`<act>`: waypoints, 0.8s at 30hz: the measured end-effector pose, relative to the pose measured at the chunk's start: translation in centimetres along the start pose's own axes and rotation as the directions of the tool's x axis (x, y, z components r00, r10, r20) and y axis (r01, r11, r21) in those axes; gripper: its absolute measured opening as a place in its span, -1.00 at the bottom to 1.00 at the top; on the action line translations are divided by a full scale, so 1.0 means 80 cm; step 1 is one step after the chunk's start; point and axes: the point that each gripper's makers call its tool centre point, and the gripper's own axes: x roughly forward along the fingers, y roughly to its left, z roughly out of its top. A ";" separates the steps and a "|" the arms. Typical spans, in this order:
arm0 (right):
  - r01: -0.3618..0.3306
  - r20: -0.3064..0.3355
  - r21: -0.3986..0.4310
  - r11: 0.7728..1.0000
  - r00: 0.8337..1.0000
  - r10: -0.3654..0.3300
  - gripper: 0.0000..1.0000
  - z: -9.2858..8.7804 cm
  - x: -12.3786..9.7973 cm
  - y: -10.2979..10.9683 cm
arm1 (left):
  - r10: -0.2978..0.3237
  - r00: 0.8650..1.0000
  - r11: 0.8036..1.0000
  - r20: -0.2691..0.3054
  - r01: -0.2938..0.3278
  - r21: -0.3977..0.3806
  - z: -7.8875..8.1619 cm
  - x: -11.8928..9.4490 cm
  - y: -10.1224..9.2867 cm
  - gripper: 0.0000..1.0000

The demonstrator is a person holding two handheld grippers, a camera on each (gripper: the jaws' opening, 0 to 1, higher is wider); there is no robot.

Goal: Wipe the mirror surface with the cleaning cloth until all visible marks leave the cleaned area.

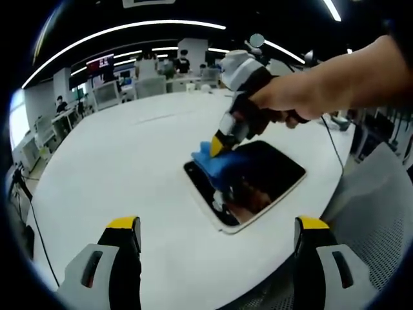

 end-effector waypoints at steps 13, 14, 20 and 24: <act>-0.039 0.003 -0.022 0.999 0.999 0.039 -0.91 0.009 0.015 0.030 | 0.000 1.000 1.000 -0.004 0.000 -0.001 -0.001 -0.001 0.000 0.99; -0.042 0.004 -0.023 0.999 0.999 0.042 -0.91 0.010 0.016 0.033 | 0.000 1.000 1.000 -0.007 0.000 0.003 -0.002 -0.001 0.000 0.99; -0.052 0.011 -0.029 0.998 0.999 0.052 -0.91 0.013 0.018 0.038 | 0.002 1.000 1.000 -0.011 -0.002 0.003 -0.002 -0.001 0.001 0.99; -0.054 0.013 -0.034 0.998 0.998 0.055 -0.91 0.015 0.021 0.039 | 0.002 1.000 1.000 -0.013 -0.002 0.008 -0.002 0.000 0.000 0.99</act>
